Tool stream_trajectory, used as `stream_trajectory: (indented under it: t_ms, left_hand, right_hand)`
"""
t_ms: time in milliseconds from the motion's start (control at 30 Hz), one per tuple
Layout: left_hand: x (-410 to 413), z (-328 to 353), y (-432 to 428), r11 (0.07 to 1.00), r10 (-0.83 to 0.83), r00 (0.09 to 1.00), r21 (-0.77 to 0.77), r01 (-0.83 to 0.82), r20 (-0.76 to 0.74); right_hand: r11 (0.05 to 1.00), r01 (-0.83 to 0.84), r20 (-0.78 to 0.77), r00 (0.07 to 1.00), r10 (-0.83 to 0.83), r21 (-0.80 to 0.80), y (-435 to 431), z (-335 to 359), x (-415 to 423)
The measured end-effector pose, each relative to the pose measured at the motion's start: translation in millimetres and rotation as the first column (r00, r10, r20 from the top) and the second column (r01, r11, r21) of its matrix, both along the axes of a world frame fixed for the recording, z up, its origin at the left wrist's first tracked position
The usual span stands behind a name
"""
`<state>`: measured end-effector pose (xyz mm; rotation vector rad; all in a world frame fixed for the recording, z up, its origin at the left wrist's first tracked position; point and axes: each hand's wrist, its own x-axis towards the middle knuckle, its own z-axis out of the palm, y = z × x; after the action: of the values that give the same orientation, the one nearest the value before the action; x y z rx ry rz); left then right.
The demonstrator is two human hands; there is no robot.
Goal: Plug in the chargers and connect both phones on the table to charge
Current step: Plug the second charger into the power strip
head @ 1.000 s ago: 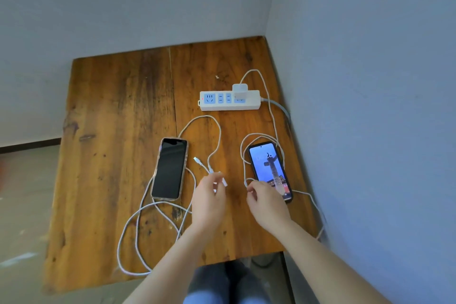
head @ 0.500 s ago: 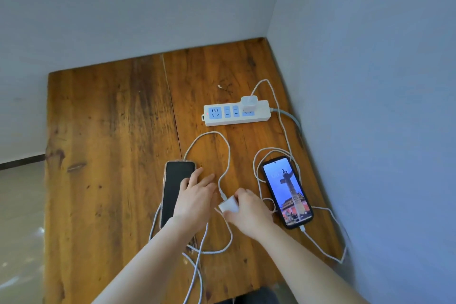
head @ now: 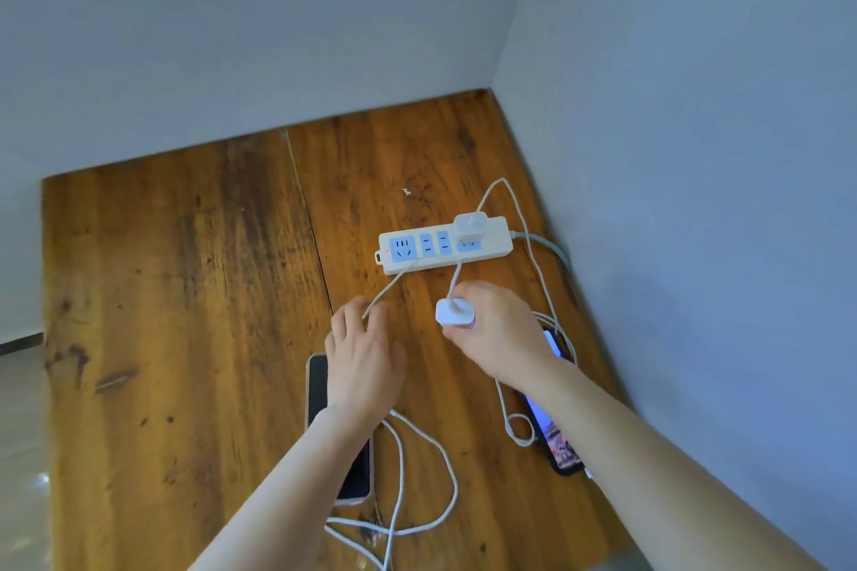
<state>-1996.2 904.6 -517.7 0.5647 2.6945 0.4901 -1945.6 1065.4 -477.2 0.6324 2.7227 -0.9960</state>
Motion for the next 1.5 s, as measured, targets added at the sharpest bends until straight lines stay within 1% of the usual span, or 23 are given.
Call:
stream_trajectory:
  t_ms: [100, 167, 233, 300, 400, 500, 667, 733, 833, 933, 1000, 1167, 1367, 1500]
  left_hand:
    - [-18, -2, 10, 0.995, -0.100, 0.995, -0.010, 0.100, 0.031]
    - [-29, -4, 14, 0.992, -0.120, 0.992, -0.040, 0.122, 0.046]
    - [-39, -6, 17, 0.995, -0.068, 0.994, -0.072, 0.074, 0.083]
    - [-46, -8, 18, 0.995, -0.013, 0.993, -0.100, 0.025, 0.113]
    - [-53, -9, 18, 0.992, 0.077, 0.993, -0.112, -0.067, 0.090]
    - [-54, -11, 20, 0.987, 0.141, 0.986, -0.092, -0.133, 0.088]
    - [-56, -15, 30, 0.993, 0.121, 0.986, 0.002, -0.122, 0.119]
    - [-58, -16, 34, 0.989, 0.143, 0.983, 0.029, -0.148, 0.116]
    - [-66, -18, 38, 0.960, 0.241, 0.959, 0.109, -0.258, 0.148]
    - [-76, -18, 41, 0.906, 0.347, 0.907, 0.166, -0.390, 0.238]
    - [-81, -17, 42, 0.884, 0.368, 0.888, 0.191, -0.426, 0.276]
    - [-86, -16, 42, 0.845, 0.411, 0.859, 0.226, -0.484, 0.305]
    - [-88, -15, 43, 0.831, 0.425, 0.838, 0.218, -0.511, 0.342]
    - [-89, -16, 43, 0.836, 0.430, 0.832, 0.195, -0.514, 0.351]
  right_hand:
    - [0.992, 0.007, -0.042, 0.999, -0.012, -0.125, 10, 11, -36]
    - [0.982, -0.004, -0.049, 0.999, -0.005, -0.187, 14, 16, -61]
    - [0.979, -0.021, -0.040, 0.999, 0.013, -0.204, 18, 20, -84]
    - [0.978, -0.057, 0.004, 0.998, 0.059, -0.198, 24, 21, -104]
    - [0.982, -0.112, 0.098, 0.987, 0.127, -0.151, 32, 18, -123]
    - [0.986, -0.115, 0.138, 0.982, 0.132, -0.123, 37, 11, -132]
    - [0.986, -0.087, 0.138, 0.985, 0.107, -0.145, 39, -2, -138]
    - [0.983, -0.094, 0.138, 0.983, 0.117, -0.157, 40, -4, -140]
    - [0.979, -0.122, 0.133, 0.981, 0.144, -0.161, 41, -7, -141]
    - [0.979, -0.132, 0.131, 0.980, 0.152, -0.153, 41, -8, -141]
    - [0.978, -0.157, 0.131, 0.976, 0.175, -0.135, 42, -5, -141]
    - [0.970, -0.242, 0.108, 0.965, 0.241, -0.005, 35, 0, -135]
    - [0.965, -0.254, 0.086, 0.965, 0.248, 0.065, 25, -1, -123]
    - [0.941, -0.306, 0.091, 0.951, 0.295, 0.144, 19, 2, -125]
